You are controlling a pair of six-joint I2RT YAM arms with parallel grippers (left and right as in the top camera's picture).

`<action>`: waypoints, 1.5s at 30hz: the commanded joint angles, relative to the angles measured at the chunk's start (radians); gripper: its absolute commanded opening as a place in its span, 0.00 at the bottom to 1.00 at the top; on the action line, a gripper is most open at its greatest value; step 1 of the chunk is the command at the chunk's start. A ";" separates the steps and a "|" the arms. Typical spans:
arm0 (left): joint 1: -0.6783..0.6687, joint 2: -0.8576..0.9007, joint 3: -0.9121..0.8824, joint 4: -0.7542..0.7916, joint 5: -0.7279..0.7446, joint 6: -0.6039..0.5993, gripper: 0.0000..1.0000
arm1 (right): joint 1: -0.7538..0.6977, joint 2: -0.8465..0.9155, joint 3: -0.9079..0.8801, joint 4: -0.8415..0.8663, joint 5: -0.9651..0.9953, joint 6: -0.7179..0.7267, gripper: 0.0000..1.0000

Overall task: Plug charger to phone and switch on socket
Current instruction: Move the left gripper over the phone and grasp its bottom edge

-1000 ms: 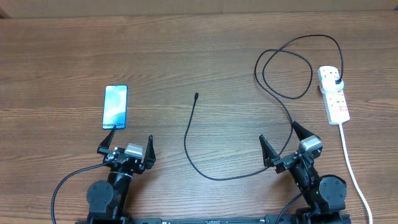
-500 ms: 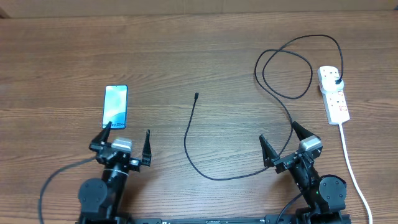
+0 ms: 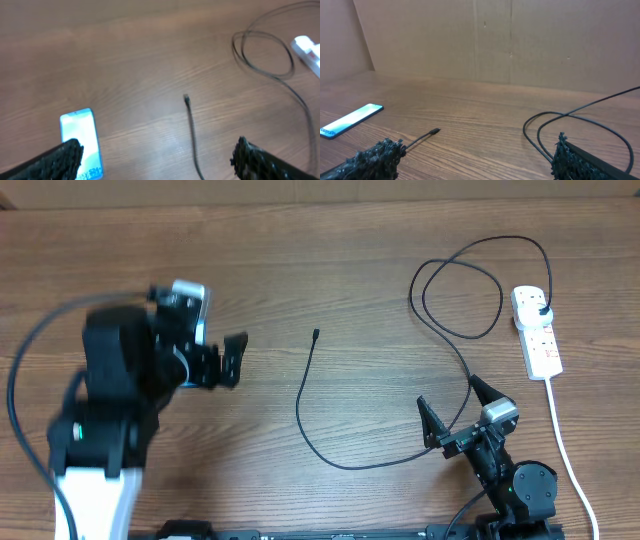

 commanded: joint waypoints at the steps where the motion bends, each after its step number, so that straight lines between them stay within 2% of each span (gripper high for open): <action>1: -0.006 0.205 0.232 -0.136 0.106 -0.017 0.99 | 0.001 -0.008 -0.010 0.005 0.011 0.004 1.00; 4: -0.006 0.307 0.286 -0.176 0.164 -0.024 1.00 | 0.001 -0.008 -0.010 0.005 0.011 0.004 1.00; 7: -0.006 0.396 0.286 -0.175 0.151 -0.018 1.00 | 0.001 -0.008 -0.010 0.005 0.011 0.004 1.00; 9: -0.005 0.453 0.286 -0.185 0.089 -0.036 1.00 | 0.001 -0.008 -0.010 0.005 0.011 0.004 1.00; 13: 0.007 0.577 0.286 -0.243 -0.170 -0.208 1.00 | 0.001 -0.008 -0.010 0.005 0.011 0.004 1.00; 22: 0.119 0.816 0.286 -0.180 -0.327 -0.198 0.97 | 0.001 -0.008 -0.010 0.005 0.011 0.004 1.00; 30: 0.185 0.947 0.286 -0.091 -0.310 -0.105 0.98 | 0.001 -0.008 -0.010 0.005 0.011 0.004 1.00; 45: 0.224 1.075 0.285 -0.001 -0.314 -0.087 0.99 | 0.001 -0.008 -0.010 0.005 0.011 0.004 1.00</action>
